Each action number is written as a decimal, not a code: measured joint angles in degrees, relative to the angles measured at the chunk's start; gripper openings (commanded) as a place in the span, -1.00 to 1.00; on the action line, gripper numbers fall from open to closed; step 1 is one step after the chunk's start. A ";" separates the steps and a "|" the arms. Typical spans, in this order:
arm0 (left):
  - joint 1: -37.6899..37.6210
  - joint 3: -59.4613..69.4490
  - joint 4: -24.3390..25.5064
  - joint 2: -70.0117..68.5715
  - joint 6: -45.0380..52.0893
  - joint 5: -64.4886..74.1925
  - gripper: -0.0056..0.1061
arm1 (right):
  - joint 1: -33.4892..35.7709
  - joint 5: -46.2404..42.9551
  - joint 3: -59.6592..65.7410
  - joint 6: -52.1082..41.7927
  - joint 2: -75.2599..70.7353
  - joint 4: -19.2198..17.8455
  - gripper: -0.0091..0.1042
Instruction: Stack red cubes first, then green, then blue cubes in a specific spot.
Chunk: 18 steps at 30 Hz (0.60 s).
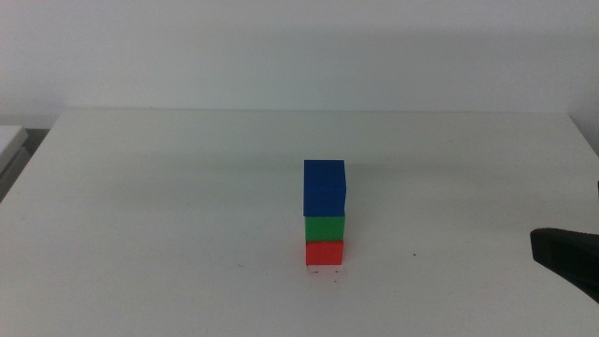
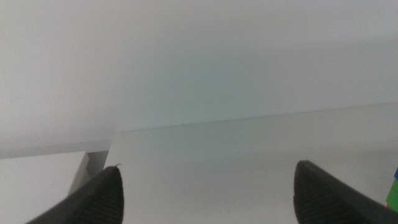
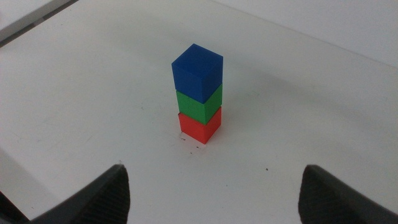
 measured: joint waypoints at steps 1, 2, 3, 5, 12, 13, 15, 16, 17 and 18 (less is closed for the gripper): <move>0.00 0.00 0.00 -0.13 0.00 0.00 0.78 | 0.00 0.00 0.00 0.00 0.00 0.00 0.80; 0.00 0.00 0.00 -0.23 0.00 0.00 0.78 | 0.00 0.00 0.00 0.00 0.00 0.00 0.80; 0.00 0.00 0.00 -0.36 0.00 0.00 0.78 | 0.00 0.00 0.00 0.00 0.00 0.00 0.80; 0.00 0.00 0.00 -0.36 0.00 0.00 0.78 | 0.00 -1.02 0.80 0.00 0.00 0.00 0.80; 0.00 7.81 0.00 -3.71 0.00 -8.51 0.78 | -4.16 -17.63 14.33 0.00 0.00 4.89 0.80; 0.00 10.42 0.00 -5.08 0.00 -11.70 0.78 | -6.21 -21.79 17.44 0.00 0.00 7.33 0.80; 0.00 15.40 0.00 -7.61 0.00 -16.87 0.78 | -10.28 -28.19 23.27 0.00 -0.59 11.13 0.80; 0.00 18.11 0.11 -8.95 0.00 -18.98 0.78 | -12.77 -30.23 25.80 0.00 -1.34 12.68 0.80; 0.00 20.19 0.12 -10.01 0.00 -20.33 0.78 | -15.36 -31.23 27.57 0.00 -2.14 13.51 0.80; 0.00 22.58 0.12 -11.21 0.00 -21.18 0.78 | -18.09 -32.15 29.54 0.00 -3.45 13.88 0.80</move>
